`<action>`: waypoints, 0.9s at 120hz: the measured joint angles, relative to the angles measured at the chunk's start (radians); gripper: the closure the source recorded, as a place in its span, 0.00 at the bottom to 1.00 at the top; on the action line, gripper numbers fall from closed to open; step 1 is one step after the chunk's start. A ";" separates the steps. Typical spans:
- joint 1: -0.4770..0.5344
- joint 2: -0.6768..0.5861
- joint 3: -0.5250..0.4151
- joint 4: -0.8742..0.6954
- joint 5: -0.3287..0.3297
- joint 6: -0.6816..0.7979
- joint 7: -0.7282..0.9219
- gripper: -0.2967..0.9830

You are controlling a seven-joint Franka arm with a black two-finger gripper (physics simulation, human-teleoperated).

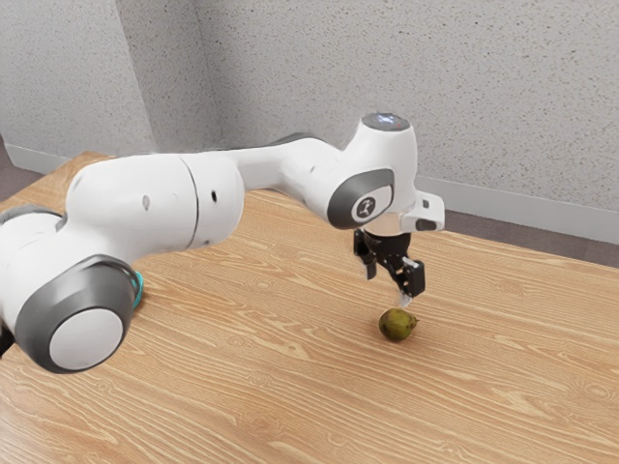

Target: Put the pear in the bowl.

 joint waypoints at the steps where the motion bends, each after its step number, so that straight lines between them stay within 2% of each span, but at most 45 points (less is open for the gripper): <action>1: 0.000 0.007 0.000 0.005 0.000 0.001 -0.002 0.25; 33: 0.003 0.126 -0.001 0.067 0.003 0.058 -0.041 0.25; 84: 0.009 0.191 -0.004 0.079 -0.002 0.128 -0.073 0.25; 108: 0.009 0.198 -0.004 0.079 -0.003 0.145 -0.081 0.32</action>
